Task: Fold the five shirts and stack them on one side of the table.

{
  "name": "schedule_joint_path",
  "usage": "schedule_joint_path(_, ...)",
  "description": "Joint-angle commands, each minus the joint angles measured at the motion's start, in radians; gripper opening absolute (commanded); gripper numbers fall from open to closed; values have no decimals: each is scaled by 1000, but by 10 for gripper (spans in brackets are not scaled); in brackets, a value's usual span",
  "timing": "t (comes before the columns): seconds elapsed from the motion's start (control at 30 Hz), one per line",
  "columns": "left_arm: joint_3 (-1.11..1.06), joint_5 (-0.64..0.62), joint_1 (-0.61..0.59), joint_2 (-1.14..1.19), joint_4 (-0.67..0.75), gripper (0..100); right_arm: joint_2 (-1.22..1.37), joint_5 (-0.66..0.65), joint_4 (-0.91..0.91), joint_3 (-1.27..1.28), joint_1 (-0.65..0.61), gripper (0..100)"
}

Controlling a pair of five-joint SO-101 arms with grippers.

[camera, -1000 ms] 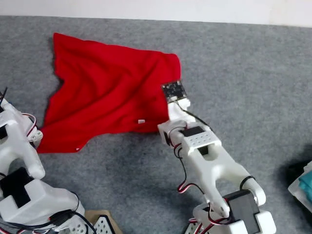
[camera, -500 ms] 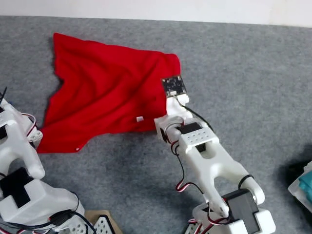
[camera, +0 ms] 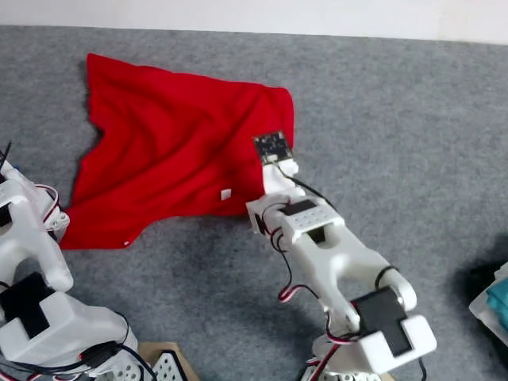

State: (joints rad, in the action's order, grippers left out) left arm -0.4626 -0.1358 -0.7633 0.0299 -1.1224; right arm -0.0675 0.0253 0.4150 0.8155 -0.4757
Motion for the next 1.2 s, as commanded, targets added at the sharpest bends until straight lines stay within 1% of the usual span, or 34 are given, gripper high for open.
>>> schedule_joint_path(0.0,24,-2,-1,-27,0,6,1,2,-18,-62,13,19)
schedule_joint_path(0.17,2,-2,10,-27,2,6,-54,2,-18,-54,50,9)
schedule_joint_path(0.3,4,-5,24,-33,0,6,-205,0,-18,31,53,9)
schedule_joint_path(0.37,19,-6,24,-39,-2,6,-309,-49,-18,82,54,9)
schedule_joint_path(0.47,116,-8,24,-39,-32,6,-504,-157,-13,173,67,8)
schedule_joint_path(0.57,220,-9,33,-39,-101,6,-699,-170,68,223,90,8)
schedule_joint_path(0.67,335,-11,68,-39,-193,6,-871,-175,176,217,108,8)
schedule_joint_path(0.73,415,-38,94,-39,-232,6,-957,-190,234,199,114,8)
schedule_joint_path(0.83,545,-103,117,-39,-281,6,-1029,-256,338,137,114,8)
schedule_joint_path(1.0,750,-219,125,-39,-358,6,-1043,-255,547,-85,113,8)
schedule_joint_path(1.17,920,-331,127,-39,-414,6,-1043,-258,690,-328,113,8)
